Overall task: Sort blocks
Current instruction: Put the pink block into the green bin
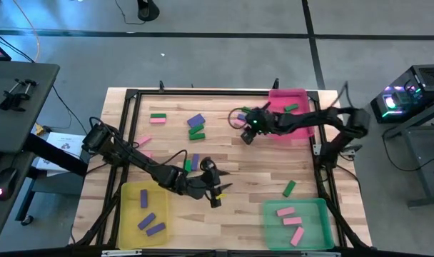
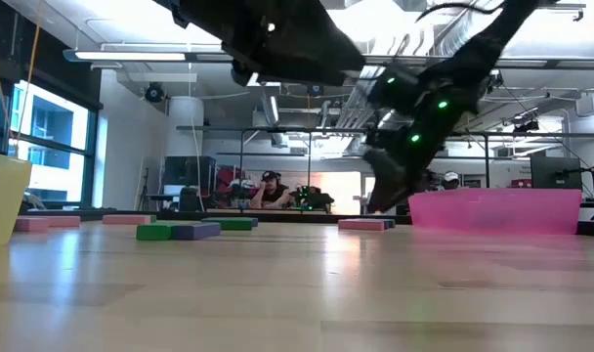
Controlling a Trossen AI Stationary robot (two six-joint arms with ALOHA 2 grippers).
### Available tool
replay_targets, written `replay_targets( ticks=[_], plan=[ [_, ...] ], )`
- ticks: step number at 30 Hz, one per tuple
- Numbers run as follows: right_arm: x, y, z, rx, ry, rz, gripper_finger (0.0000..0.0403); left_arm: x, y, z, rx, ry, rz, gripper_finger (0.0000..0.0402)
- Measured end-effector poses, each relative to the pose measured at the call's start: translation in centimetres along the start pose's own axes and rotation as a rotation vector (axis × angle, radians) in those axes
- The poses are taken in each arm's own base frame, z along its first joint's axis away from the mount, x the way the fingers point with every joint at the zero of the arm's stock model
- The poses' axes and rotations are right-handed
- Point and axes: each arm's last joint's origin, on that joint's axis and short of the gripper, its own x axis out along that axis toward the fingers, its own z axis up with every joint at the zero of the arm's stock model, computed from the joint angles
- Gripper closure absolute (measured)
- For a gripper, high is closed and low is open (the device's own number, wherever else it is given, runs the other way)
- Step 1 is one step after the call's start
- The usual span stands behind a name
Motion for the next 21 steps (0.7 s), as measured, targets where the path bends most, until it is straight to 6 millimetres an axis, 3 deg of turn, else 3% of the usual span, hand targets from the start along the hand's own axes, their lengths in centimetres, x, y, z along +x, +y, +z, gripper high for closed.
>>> replay_targets(
  ticks=[9, 14, 21],
  plan=[
    [2.7, 1.1, 1.7, -0.047, 0.193, -0.071, 0.0282, -0.8, -1.0, -0.5, 0.029, 0.012, -0.002, 0.0225],
    [1.9, 3.0, 1.8, -0.09, 0.278, 0.035, 0.029, -1.1, -1.3, -0.6, 0.037, 0.016, -0.006, 0.0225],
    [-0.3, 7.2, 0.5, -0.212, 0.382, 0.164, 0.0291, -1.1, -1.3, -0.7, 0.041, 0.016, 0.004, 0.0225]
  ],
)
